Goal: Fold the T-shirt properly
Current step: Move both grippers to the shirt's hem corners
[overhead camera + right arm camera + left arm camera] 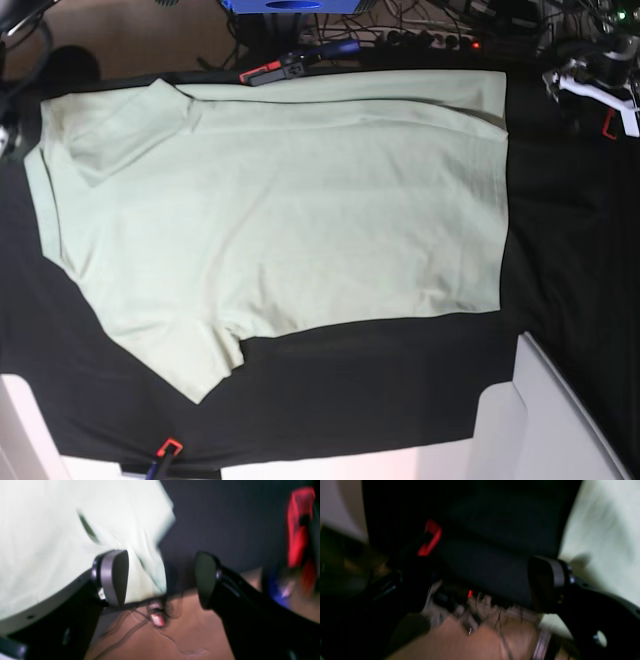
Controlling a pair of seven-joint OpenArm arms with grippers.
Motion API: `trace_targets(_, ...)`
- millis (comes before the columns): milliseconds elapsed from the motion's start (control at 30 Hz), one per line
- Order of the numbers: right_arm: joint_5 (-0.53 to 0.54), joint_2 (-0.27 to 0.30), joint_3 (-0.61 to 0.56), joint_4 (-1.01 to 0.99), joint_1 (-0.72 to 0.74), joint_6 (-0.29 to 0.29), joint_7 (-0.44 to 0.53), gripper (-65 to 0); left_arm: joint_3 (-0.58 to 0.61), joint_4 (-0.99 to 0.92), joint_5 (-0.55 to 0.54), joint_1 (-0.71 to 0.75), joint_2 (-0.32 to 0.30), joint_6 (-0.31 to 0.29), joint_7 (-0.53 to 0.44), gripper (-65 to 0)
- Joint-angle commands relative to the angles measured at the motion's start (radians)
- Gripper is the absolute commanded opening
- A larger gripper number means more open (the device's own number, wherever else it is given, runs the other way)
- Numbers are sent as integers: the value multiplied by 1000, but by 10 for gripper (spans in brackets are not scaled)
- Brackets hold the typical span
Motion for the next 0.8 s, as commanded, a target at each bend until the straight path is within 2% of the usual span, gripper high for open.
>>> trace_targets(0,17,43,-46,-7,37,6,17,-250,-7,16,-2,-9,-11,5,-13,-54)
trace_targets(100,17,119,-189,-116,130,6,60,-250,-7,14,-2,-72,-22,5,55,-54)
trace_targets(233,17,213,-421,-353,279,6,211,-250,-7,13,-2,-144,-54,5,174,-54)
trace_targets(367,17,267,-623,-615,425,6,387,-250,-7,14,-2,-175,-54,5,177,-54)
trace_targets(500,17,296,-793,-905,575,2,587,-241,-7,13,-2,-190,-56,5,177,-54)
trace_targets(633,17,302,-961,-1163,692,-109,855,-167,33,14,-2,-181,-68,5,177,-54)
trace_targets(767,17,300,-1120,-1270,726,-239,1053,-164,82,19,-2,-147,-82,5,179,-54)
